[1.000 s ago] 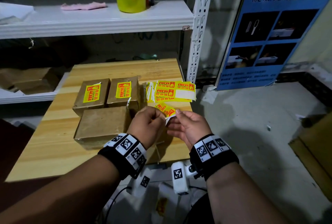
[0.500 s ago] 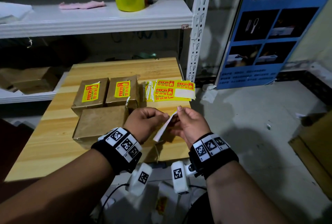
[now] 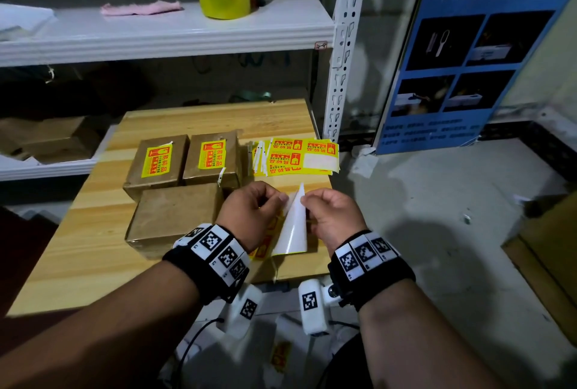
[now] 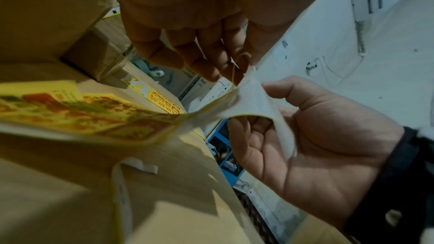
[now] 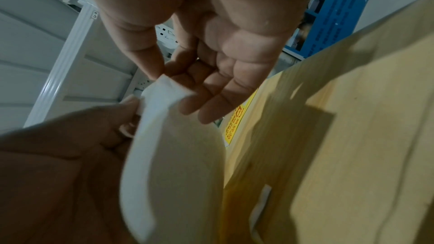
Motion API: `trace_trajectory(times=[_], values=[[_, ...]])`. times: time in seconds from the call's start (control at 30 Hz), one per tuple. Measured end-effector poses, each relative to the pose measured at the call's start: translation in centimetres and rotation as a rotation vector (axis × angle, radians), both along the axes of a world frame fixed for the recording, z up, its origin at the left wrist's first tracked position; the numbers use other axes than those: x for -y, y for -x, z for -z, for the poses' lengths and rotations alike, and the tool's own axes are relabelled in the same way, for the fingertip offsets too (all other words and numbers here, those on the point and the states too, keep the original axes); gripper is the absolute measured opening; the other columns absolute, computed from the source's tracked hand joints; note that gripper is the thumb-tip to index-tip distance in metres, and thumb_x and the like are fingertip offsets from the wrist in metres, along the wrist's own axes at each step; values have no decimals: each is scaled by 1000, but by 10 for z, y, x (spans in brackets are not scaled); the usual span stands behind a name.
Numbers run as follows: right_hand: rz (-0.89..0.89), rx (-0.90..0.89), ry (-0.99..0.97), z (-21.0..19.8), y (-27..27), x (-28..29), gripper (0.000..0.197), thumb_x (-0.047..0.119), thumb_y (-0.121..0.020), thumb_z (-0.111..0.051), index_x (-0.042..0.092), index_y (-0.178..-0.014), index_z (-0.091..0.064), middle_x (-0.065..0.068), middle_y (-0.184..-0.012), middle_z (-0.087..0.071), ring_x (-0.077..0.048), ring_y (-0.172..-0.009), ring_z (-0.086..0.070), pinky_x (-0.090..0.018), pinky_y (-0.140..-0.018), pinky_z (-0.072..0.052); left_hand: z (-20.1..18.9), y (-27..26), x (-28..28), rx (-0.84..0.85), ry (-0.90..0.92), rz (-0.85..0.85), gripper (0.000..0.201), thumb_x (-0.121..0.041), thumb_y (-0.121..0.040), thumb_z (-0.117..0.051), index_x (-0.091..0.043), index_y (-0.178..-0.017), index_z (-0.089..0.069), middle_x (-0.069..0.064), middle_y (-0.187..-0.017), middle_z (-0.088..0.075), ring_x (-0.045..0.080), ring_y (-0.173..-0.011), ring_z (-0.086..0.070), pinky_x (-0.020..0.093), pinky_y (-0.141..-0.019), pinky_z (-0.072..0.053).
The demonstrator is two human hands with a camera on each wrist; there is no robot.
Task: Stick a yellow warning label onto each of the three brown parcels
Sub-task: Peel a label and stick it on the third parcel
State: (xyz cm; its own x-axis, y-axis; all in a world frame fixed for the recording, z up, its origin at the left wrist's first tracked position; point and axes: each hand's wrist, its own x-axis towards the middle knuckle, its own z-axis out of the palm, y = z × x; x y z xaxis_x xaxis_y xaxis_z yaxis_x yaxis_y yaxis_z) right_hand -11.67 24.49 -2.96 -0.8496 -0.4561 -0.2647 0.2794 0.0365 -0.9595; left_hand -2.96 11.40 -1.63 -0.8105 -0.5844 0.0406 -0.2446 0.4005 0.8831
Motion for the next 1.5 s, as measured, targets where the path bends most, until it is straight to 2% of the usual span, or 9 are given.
trace_trajectory(times=[0.2,0.3,0.47,0.8,0.93,1.07,1.27,1.37,1.5], values=[[100,-11,-92,12,10,2,26,47,-53,-64,24,-61,-69,-8,-69,-63,-23,-70,-57,-43,-70,-49,-2,3,10,-41,-138,-167,27,-30,-95,-65,-8,-79,-68,16,-80,-75,29,-69,-66,39,-71,-55],[140,38,-111,15,13,0,26,48,-52,-63,25,-63,-71,-7,-68,-65,-26,-72,-60,-54,-74,-57,-2,3,12,-57,-236,-219,30,-42,-88,-63,-15,-75,-65,12,-74,-73,35,-68,-66,47,-68,-55],[221,135,-134,10,12,-5,20,34,-66,-64,14,-65,-67,-6,-61,-59,-26,-66,-56,-43,-67,-49,-8,3,12,-146,-330,-271,23,-24,-100,-60,-12,-80,-60,7,-61,-58,22,-53,-50,35,-55,-41],[312,215,-144,37,24,-6,25,35,-63,-60,12,-69,-67,-23,-78,-72,-51,-82,-72,-78,-66,-51,-21,-3,18,-245,-510,-262,18,-16,-106,-49,-10,-90,-55,8,-67,-73,15,-45,-60,24,-41,-49],[322,273,-148,32,23,-7,28,34,-65,-59,6,-67,-64,-20,-67,-66,-47,-63,-68,-83,-64,-46,-20,-5,21,-300,-623,-235,20,-12,-105,-50,-10,-86,-57,13,-72,-75,18,-54,-65,27,-48,-51],[336,275,-149,23,19,-3,26,31,-71,-62,6,-76,-65,-16,-71,-67,-40,-68,-71,-75,-66,-54,-28,-9,19,-298,-744,-202,12,-2,-98,-55,1,-89,-63,17,-70,-73,24,-55,-66,28,-50,-55],[222,219,-76,4,14,-4,6,13,-91,-58,10,-89,-62,-20,-83,-70,-31,-73,-67,-36,-67,-53,-22,-12,22,-206,-507,-114,26,12,-88,-62,-4,-69,-69,12,-67,-75,22,-56,-68,28,-53,-57],[147,256,-62,3,16,-6,29,41,-93,-55,14,-98,-65,-15,-90,-75,-28,-76,-69,-38,-78,-49,-18,-14,23,-161,-336,-38,18,4,-81,-69,-7,-67,-70,8,-66,-74,24,-62,-67,37,-64,-62],[173,197,-147,8,20,-6,65,80,-76,-52,21,-89,-75,-3,-96,-79,-26,-94,-71,-43,-84,-52,-13,-20,21,-137,-74,96,30,-41,-70,-78,-13,-65,-66,13,-65,-69,15,-59,-62,36,-65,-55]])
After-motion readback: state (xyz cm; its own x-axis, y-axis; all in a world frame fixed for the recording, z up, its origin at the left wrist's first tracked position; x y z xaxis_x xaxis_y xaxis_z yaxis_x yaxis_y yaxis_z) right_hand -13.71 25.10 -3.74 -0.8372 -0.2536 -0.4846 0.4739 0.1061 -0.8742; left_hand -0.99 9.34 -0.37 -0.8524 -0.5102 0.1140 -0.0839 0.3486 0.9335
